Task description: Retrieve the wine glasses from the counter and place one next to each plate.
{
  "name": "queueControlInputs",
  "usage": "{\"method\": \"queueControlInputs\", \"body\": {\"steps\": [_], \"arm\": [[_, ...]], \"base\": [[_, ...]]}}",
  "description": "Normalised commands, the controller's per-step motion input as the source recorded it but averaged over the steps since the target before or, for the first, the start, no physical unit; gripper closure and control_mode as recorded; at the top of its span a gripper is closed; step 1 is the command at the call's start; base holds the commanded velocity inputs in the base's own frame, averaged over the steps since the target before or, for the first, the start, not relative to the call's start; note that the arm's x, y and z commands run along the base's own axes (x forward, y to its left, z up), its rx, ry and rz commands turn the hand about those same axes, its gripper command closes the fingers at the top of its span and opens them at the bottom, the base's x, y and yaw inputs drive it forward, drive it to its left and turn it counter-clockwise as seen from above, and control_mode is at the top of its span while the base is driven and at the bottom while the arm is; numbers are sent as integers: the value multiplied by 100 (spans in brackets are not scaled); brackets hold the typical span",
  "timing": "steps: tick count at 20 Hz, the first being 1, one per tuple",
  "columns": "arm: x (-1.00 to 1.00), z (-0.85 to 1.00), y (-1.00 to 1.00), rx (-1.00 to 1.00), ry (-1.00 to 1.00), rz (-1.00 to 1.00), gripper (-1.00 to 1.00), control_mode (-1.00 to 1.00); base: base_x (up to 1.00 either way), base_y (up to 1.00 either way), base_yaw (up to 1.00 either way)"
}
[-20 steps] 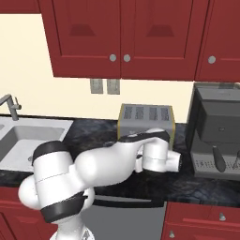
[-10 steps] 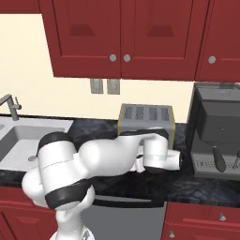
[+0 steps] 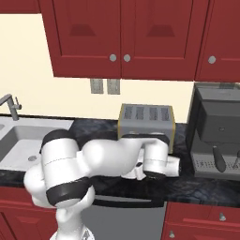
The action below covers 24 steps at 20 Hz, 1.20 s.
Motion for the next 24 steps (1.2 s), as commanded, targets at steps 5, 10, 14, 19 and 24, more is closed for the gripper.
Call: {"method": "queueControlInputs", "body": {"steps": [5, 10, 14, 19, 24], "arm": [[0, -22, 0, 0, 1, 3, -100, -100], [0, -17, 0, 0, 1, 3, -100, -100], [0, -21, 0, 0, 6, 3, -100, -100], [0, -25, 0, 0, 5, 1, -100, -100], [0, -6, 0, 0, 0, 0, -100, -100]], "base": [[0, 0, 0], [0, 0, 0], [0, 0, 0], [0, 0, 0], [0, 0, 0]]}}
